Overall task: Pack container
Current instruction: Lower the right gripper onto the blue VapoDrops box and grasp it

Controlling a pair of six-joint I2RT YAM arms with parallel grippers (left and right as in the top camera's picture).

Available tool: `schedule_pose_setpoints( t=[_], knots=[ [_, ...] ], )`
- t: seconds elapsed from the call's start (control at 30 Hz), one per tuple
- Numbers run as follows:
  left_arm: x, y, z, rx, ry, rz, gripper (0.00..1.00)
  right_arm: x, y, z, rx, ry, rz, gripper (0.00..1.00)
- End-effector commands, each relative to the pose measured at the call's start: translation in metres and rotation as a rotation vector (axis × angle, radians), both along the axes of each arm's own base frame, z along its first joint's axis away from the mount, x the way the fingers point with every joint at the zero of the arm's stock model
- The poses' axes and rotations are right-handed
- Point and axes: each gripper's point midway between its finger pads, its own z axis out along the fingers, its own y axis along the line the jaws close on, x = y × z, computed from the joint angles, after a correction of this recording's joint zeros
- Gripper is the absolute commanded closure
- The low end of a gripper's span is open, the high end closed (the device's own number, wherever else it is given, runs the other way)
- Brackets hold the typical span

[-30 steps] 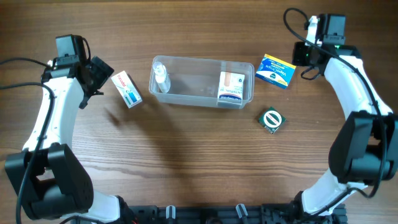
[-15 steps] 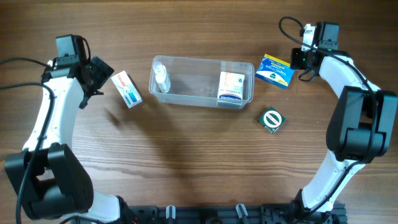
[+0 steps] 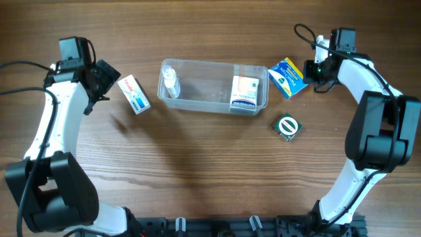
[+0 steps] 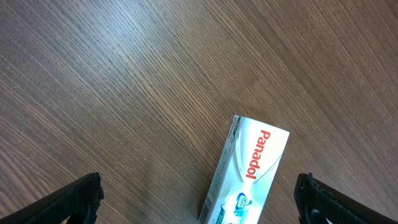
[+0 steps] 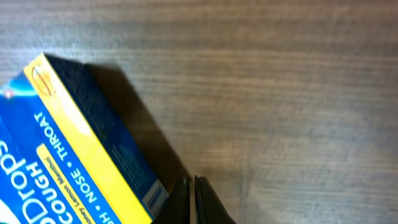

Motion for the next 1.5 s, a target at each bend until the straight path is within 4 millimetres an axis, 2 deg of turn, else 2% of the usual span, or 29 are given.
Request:
schedule_pose_setpoints(
  t=[0.0,0.17,0.33,0.43,0.53,0.7,0.83,0.9,1.03,1.17,1.47],
  knots=[
    [0.002,0.004,0.001,0.011,-0.002,0.016,0.00,0.000,0.003,0.010,0.022,-0.001,0.007,0.96],
    [0.002,0.004,0.001,0.011,-0.002,0.016,0.00,0.000,0.002,0.035,0.019,-0.039,-0.009,0.96],
    [0.002,0.004,0.001,0.011,-0.002,0.016,0.00,0.003,0.002,0.078,0.017,-0.127,-0.031,0.96],
    [0.002,0.004,0.001,0.011,-0.002,0.016,0.00,-0.004,0.006,0.108,0.036,-0.161,-0.063,0.96],
    [0.002,0.004,0.001,0.011,-0.002,0.016,0.00,-0.021,0.021,0.124,0.057,-0.137,-0.059,0.96],
    [0.002,0.004,0.001,0.011,-0.002,0.016,0.00,-0.051,0.058,0.111,0.100,0.009,-0.063,0.96],
    [0.002,0.004,0.001,0.011,-0.002,0.016,0.00,-0.058,0.086,0.109,0.129,0.039,-0.053,0.96],
    [0.002,0.004,0.001,0.011,-0.002,0.016,0.00,-0.061,0.107,0.110,0.146,0.046,-0.019,0.96],
    [0.002,0.004,0.001,0.011,-0.002,0.016,0.00,-0.064,0.126,0.110,0.151,0.054,0.000,0.96],
    [0.002,0.004,0.001,0.011,-0.002,0.016,0.00,-0.066,0.134,0.110,0.151,0.054,0.013,0.96],
    [0.002,0.004,0.001,0.011,-0.002,0.016,0.00,-0.065,0.130,0.105,0.145,0.067,-0.045,0.96]
  ],
)
